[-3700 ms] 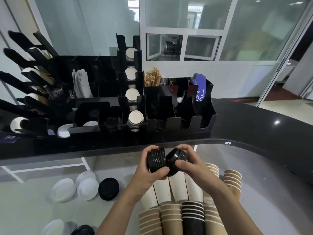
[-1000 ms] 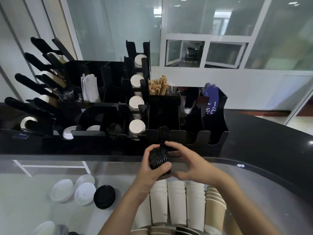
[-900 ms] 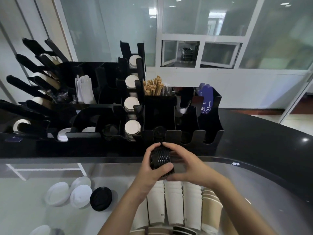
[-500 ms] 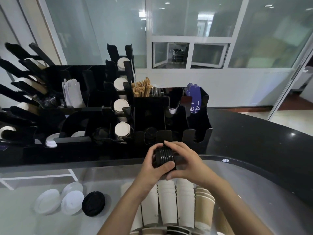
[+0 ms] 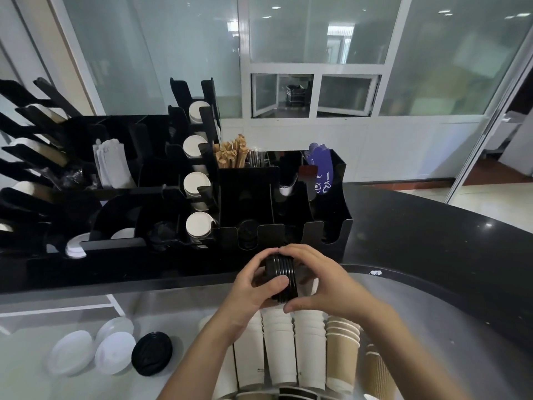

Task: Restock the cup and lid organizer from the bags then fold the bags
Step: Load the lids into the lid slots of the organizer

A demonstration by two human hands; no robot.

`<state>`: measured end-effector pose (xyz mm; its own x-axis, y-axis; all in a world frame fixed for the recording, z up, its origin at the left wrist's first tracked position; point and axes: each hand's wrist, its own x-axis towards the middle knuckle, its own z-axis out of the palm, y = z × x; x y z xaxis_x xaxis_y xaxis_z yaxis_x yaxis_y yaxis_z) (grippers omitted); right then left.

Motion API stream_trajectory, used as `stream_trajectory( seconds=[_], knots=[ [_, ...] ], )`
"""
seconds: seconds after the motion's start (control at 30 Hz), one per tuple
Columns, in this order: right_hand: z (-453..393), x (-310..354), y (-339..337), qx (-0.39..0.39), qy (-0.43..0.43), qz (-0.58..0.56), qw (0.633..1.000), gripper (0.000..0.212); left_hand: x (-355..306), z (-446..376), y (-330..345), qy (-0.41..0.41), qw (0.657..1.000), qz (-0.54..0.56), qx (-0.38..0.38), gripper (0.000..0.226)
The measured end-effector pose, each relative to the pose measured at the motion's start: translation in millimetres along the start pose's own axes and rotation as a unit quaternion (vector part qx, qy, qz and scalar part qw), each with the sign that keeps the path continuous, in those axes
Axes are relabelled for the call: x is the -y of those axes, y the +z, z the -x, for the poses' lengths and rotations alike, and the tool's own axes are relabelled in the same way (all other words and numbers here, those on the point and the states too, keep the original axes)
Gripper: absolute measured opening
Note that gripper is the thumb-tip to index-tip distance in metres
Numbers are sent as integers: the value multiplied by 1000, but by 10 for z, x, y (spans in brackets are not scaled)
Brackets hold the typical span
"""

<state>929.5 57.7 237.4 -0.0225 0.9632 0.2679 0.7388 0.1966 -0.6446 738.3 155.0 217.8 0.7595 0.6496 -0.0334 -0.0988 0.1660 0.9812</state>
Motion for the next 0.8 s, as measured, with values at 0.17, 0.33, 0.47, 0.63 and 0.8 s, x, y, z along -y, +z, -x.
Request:
stream_trajectory(
  seconds=[0.17,0.33,0.47,0.63,0.8],
  knots=[
    [1,19,14,-48,-13,-26,998,82,-6,-11,3,-7,999,42,9,58],
    [-10,-24,2,-76,-3,-61,995,82,6,-40,-47,-4,996,91,-8,59],
    [-51,-89,8,-90,-7,-74,993,82,39,-84,-61,3,995,96,-34,56],
    [-220,-242,-88,-211,34,-73,974,63,72,-128,-107,-1,992,112,-65,61],
    [-597,-355,-290,-285,101,25,953,60,112,-152,-135,-10,991,113,-67,57]
  ],
)
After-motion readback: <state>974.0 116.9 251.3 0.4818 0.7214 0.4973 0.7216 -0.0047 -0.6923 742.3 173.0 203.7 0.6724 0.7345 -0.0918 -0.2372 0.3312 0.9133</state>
